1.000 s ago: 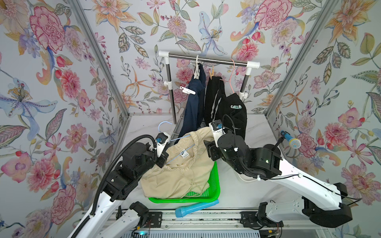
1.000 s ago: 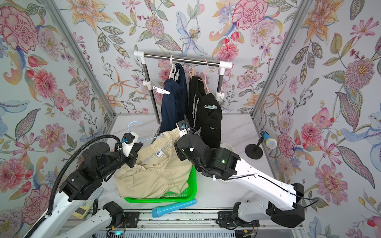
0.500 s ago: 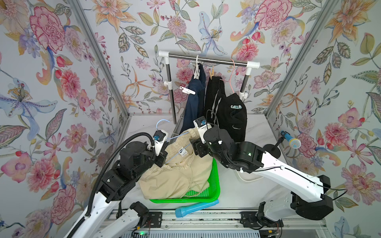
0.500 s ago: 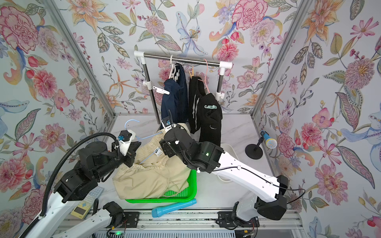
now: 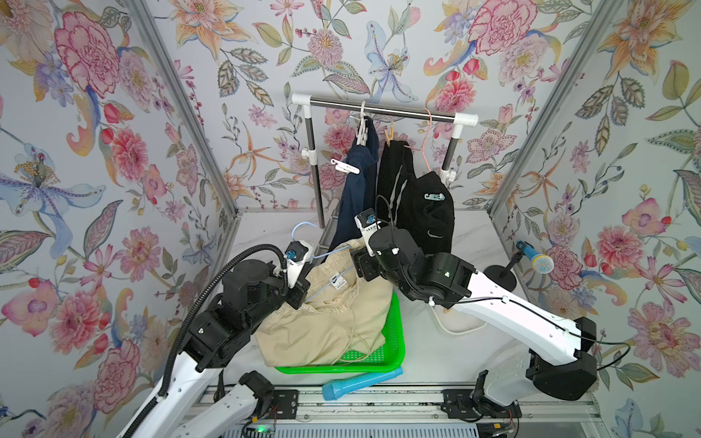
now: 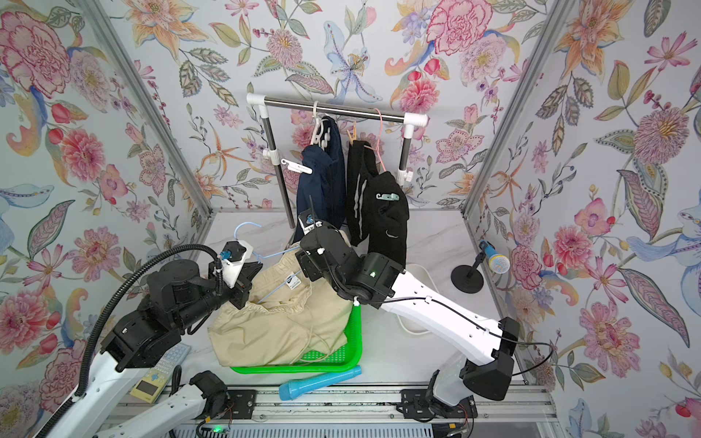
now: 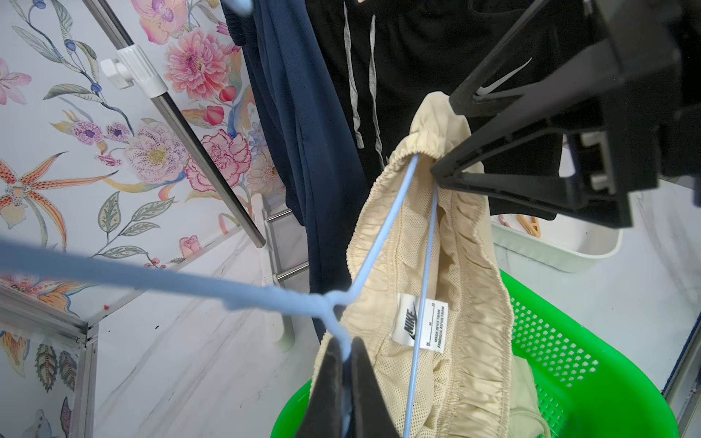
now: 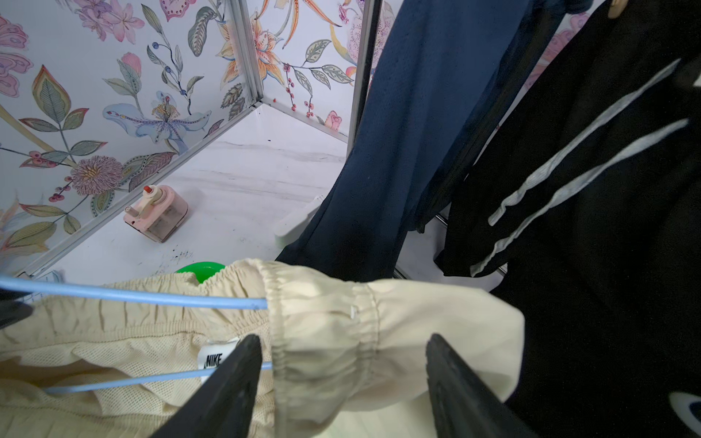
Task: Remove the clothespins securing shorts to the hanger
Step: Remove the shorts from the hanger.
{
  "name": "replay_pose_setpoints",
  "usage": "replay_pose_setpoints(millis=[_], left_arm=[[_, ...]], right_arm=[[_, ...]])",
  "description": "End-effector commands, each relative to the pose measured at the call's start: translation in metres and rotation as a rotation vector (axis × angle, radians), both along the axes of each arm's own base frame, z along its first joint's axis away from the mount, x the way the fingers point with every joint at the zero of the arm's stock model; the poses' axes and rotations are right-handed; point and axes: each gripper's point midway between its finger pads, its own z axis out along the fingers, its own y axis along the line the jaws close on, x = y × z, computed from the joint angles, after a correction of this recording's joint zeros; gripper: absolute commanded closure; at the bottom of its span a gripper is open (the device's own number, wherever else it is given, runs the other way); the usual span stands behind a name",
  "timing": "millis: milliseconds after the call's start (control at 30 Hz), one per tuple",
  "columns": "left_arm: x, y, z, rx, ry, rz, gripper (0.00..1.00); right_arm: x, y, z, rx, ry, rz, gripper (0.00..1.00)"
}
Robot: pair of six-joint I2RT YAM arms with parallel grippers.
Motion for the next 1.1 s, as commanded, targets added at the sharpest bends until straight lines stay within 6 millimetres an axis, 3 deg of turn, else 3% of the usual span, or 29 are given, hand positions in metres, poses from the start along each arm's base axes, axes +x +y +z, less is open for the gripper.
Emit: replay_pose_setpoints(millis=[0,167,400,667,867,1067], left_arm=[[-0.009,-0.006,0.018,-0.03,-0.044,-0.058,1.0],[-0.012,-0.005,0.019,-0.033,-0.05,-0.061,1.0],[-0.016,0.003,0.018,-0.021,-0.064,-0.038,1.0],[-0.018,0.006,-0.009,0.069,-0.008,-0.052,1.0],[-0.027,0.003,-0.028,0.12,0.023,-0.11,1.0],[-0.034,0.002,-0.034,0.116,0.023,-0.14,1.0]], right_arm=[[0.006,0.003,-0.011,-0.024,0.007,-0.014,0.32],[0.009,0.001,-0.016,-0.04,0.008,-0.025,0.38],[0.009,-0.013,-0.013,-0.037,0.003,-0.053,0.64],[0.011,-0.038,-0.005,-0.014,-0.011,-0.102,0.86],[0.016,-0.059,-0.003,0.0,-0.012,-0.145,0.89],[0.017,-0.068,-0.003,0.003,-0.015,-0.159,0.92]])
